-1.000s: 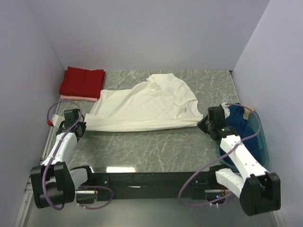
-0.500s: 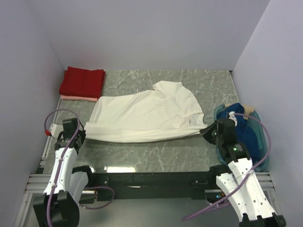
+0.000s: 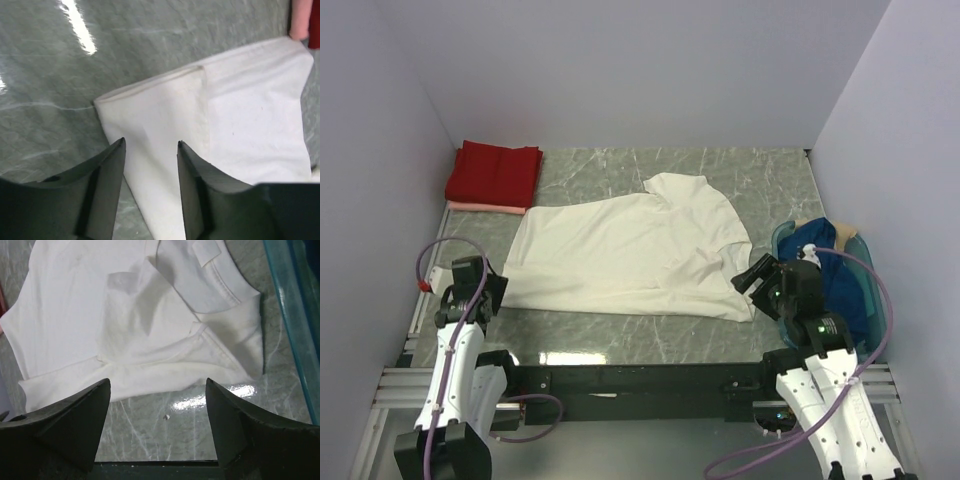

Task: Fold and stack the t-shirts
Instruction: Fold the tshirt

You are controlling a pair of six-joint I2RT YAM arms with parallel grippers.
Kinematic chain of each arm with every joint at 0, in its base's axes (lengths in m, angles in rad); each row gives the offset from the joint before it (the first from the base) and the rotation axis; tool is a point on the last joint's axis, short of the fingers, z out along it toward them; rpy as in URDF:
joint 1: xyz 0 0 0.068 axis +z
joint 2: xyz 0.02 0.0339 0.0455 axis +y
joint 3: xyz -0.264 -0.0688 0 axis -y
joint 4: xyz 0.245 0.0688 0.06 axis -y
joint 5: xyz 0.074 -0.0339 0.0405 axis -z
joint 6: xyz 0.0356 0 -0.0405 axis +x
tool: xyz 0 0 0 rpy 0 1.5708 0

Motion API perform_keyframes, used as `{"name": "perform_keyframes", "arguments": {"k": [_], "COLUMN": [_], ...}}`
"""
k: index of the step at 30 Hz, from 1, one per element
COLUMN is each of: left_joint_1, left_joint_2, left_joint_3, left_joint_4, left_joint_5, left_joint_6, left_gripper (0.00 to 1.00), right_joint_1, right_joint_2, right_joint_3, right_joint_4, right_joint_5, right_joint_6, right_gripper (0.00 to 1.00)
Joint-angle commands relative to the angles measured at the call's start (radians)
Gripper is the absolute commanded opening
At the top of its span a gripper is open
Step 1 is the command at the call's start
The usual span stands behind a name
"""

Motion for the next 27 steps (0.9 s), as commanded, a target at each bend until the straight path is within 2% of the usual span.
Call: {"name": "perform_keyframes", "arguments": {"k": [1, 6, 10, 13, 17, 19, 20, 21, 25, 27], "left_joint_1": [0.003, 0.0, -0.033, -0.117, -0.313, -0.374, -0.427, -0.453, -0.596, -0.645], "left_joint_2": [-0.011, 0.073, 0.116, 0.157, 0.306, 0.398, 0.433, 0.473, 0.724, 0.803], "left_joint_3": [0.056, 0.153, 0.211, 0.255, 0.326, 0.335, 0.344, 0.357, 0.488, 0.544], "left_joint_4": [0.077, 0.137, 0.146, 0.194, 0.322, 0.391, 0.484, 0.52, 0.632, 0.659], "left_joint_5": [0.094, 0.264, 0.42, 0.462, 0.47, 0.47, 0.482, 0.503, 0.55, 0.568], "left_joint_6": [0.074, 0.186, 0.262, 0.31, 0.289, 0.254, 0.247, 0.247, 0.261, 0.281], "left_gripper": [0.52, 0.55, 0.56, 0.58, 0.6, 0.62, 0.62, 0.63, 0.68, 0.71], "right_joint_1": [-0.003, 0.063, 0.205, 0.261, 0.237, 0.198, 0.171, 0.119, 0.011, -0.018], "right_joint_2": [0.06, 0.255, 0.493, 0.646, 0.739, 0.765, 0.774, 0.791, 0.832, 0.841], "right_joint_3": [0.042, 0.117, 0.271, 0.358, 0.373, 0.353, 0.344, 0.324, 0.3, 0.281], "right_joint_4": [0.108, 0.202, 0.234, 0.239, 0.273, 0.321, 0.338, 0.358, 0.446, 0.478], "right_joint_5": [-0.066, -0.014, 0.181, 0.24, 0.296, 0.226, 0.184, 0.079, -0.118, -0.189], "right_joint_6": [-0.058, -0.123, -0.144, -0.156, -0.163, -0.167, -0.166, -0.169, -0.193, -0.19], "right_gripper": [0.83, 0.81, 0.77, 0.76, 0.75, 0.74, 0.74, 0.74, 0.74, 0.75]}}
